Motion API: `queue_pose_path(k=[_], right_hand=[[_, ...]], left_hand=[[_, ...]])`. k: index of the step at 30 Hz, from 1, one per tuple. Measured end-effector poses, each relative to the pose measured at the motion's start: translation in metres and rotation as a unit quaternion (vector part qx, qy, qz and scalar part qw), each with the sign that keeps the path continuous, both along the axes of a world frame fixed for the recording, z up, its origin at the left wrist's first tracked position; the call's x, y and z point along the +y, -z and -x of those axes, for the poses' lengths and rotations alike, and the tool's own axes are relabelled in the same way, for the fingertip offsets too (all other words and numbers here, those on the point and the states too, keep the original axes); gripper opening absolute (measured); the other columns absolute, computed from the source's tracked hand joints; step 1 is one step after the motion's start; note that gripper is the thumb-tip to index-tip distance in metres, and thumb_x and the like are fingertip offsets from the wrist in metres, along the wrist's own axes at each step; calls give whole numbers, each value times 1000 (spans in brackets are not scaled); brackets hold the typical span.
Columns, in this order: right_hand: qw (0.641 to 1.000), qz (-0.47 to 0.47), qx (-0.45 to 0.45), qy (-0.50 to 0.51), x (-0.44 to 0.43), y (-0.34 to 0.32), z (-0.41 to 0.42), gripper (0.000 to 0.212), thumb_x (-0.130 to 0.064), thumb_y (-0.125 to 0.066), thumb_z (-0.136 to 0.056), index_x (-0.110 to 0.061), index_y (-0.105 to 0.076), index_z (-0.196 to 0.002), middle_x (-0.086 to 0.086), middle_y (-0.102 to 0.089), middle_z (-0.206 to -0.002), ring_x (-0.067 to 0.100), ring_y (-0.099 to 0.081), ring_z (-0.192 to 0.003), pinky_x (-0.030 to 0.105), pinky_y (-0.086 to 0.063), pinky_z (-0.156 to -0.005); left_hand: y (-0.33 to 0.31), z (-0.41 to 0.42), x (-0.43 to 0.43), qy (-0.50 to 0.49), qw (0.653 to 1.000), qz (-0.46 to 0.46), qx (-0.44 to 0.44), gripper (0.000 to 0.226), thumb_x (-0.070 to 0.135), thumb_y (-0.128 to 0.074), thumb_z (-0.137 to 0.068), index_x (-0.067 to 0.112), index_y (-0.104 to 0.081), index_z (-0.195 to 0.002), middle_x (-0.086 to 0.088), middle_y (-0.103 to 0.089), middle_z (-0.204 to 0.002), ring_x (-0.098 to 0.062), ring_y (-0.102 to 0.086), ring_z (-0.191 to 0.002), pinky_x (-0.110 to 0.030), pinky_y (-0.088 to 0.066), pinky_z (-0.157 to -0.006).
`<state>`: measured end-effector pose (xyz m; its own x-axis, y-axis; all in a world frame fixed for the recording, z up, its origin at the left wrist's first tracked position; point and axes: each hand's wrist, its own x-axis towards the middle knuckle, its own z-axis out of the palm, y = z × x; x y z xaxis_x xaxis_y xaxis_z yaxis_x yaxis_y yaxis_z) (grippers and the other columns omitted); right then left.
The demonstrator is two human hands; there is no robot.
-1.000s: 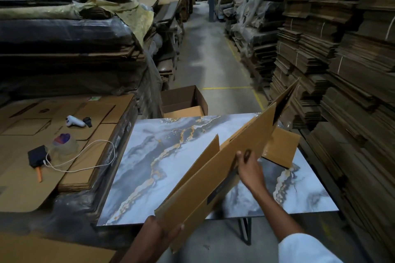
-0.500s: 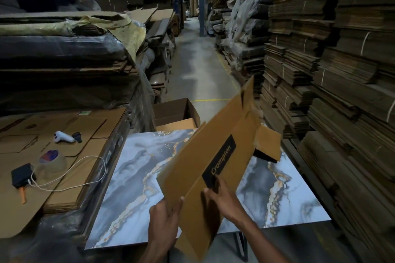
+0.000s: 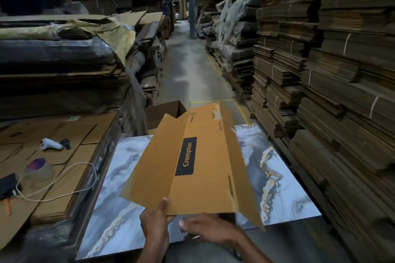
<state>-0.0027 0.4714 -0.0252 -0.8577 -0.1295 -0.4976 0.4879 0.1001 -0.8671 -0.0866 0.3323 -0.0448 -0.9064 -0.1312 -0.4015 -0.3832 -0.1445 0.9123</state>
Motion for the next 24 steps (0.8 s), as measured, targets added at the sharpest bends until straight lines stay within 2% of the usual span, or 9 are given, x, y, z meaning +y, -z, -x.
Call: queue_pose_path(k=[3, 5, 7, 9, 11, 13, 15, 20, 24], right_hand=[[975, 127, -66, 169, 2, 18, -3, 64, -67, -71, -80, -23, -58, -124, 14, -62, -131, 28, -67, -97, 33, -56, -80], [918, 265, -60, 289, 12, 27, -6, 57, -50, -73, -81, -18, -61, -126, 21, -63, -133, 40, -67, -107, 44, -58, -83], [843, 366, -20, 394, 23, 32, -9, 54, -36, -72, -83, -12, -62, -130, 26, -65, -130, 44, -65, -114, 52, -55, -92], [785, 399, 23, 473, 34, 36, -10, 54, -29, -71, -83, -10, -63, -133, 22, -70, -123, 38, -66, -108, 49, -57, -88], [756, 389, 39, 525, 41, 40, -12, 50, -25, -70, -85, -8, -64, -131, 16, -76, -108, 33, -68, -96, 43, -61, -75], [754, 360, 22, 549, 47, 49, -13, 45, -19, -67, -91, -3, -62, -133, 16, -73, -114, 32, -67, -94, 40, -62, -63], [760, 340, 7, 554, 51, 54, -16, 43, -14, -64, -95, 0, -60, -135, 20, -67, -128, 34, -66, -101, 40, -62, -56], [764, 331, 5, 554, 51, 56, -20, 39, -8, -65, -95, -1, -60, -134, 18, -73, -116, 34, -69, -98, 43, -62, -57], [790, 333, 14, 515, 38, 49, -15, 43, -5, -64, -95, -5, -57, -138, 15, -72, -122, 33, -72, -101, 41, -63, -61]], left_hand=[[2, -4, -2, -7, 999, -33, -8, 30, 1, -67, -94, -11, -58, -120, -22, -68, -109, -40, -67, -94, -56, -57, -88], [1, -6, -5, -8, 1000, -30, -4, 28, 1, -67, -93, -12, -60, -118, -23, -69, -110, -37, -69, -90, -56, -58, -86], [1, -8, -9, -7, 999, -31, -2, 23, 1, -66, -94, -9, -61, -113, -22, -70, -109, -34, -70, -87, -55, -59, -85], [4, -10, -13, -12, 999, -46, -5, 21, 0, -66, -94, -6, -59, -113, -20, -70, -108, -33, -70, -85, -52, -60, -82], [10, -14, -15, -12, 998, -62, -14, 25, -1, -67, -93, -10, -59, -115, -23, -71, -105, -37, -71, -84, -42, -63, -68], [14, -18, -17, -9, 995, -94, -33, 28, -5, -65, -92, -11, -58, -119, -26, -71, -105, -40, -71, -85, -37, -63, -58], [15, -20, -20, -3, 990, -129, -57, 31, -7, -64, -92, -8, -56, -122, -24, -71, -106, -42, -70, -88, -41, -63, -59], [15, -13, -35, 27, 964, -218, -149, 30, 9, -61, -96, 6, -54, -126, -19, -65, -120, -37, -65, -96, -49, -55, -89], [14, -6, -37, 56, 962, -232, -130, 32, 8, -59, -99, 7, -53, -131, -13, -76, -103, -35, -73, -94, -41, -64, -70]])
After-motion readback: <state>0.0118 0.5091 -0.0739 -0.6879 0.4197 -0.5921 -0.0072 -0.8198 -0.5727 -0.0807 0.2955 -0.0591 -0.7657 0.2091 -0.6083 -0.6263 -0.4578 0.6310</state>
